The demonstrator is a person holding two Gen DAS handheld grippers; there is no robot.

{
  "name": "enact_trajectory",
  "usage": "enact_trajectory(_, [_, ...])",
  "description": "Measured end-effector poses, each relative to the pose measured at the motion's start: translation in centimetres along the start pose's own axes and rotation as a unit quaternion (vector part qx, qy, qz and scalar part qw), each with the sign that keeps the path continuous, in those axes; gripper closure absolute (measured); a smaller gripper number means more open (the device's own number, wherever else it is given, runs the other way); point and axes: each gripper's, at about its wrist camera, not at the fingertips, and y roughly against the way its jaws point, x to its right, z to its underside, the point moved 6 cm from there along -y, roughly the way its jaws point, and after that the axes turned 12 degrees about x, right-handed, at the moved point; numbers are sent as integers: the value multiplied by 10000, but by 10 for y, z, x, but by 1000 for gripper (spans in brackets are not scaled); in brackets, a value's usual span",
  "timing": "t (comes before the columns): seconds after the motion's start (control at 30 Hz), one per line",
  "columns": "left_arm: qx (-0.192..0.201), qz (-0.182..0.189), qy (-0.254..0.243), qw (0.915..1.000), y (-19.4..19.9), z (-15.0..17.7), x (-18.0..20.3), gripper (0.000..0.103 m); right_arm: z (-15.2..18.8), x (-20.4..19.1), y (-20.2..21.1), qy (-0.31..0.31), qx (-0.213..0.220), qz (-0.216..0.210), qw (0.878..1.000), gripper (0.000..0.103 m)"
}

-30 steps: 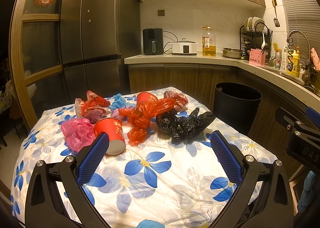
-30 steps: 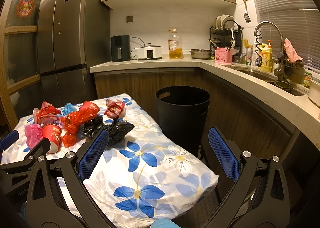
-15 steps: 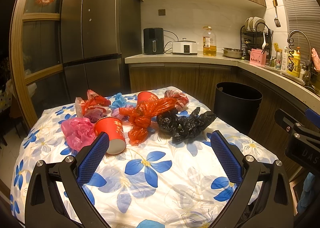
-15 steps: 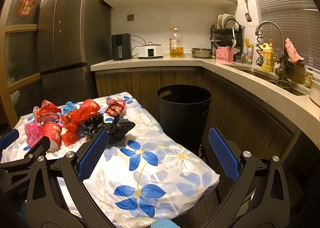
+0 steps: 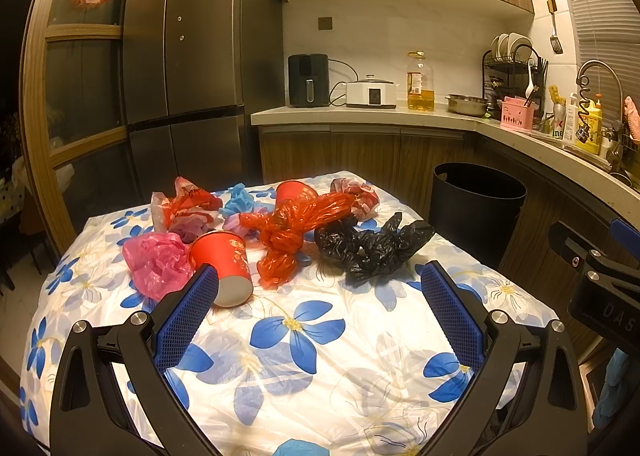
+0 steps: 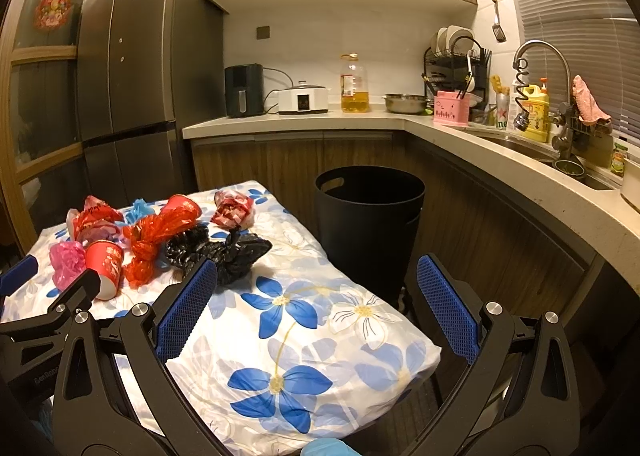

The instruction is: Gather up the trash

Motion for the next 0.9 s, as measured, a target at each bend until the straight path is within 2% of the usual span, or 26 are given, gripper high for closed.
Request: enact_trajectory(0.9, [-115, -48, 56, 9999, -7, 4, -2, 5, 5, -5, -8, 58, -79, -119, 9999, 4])
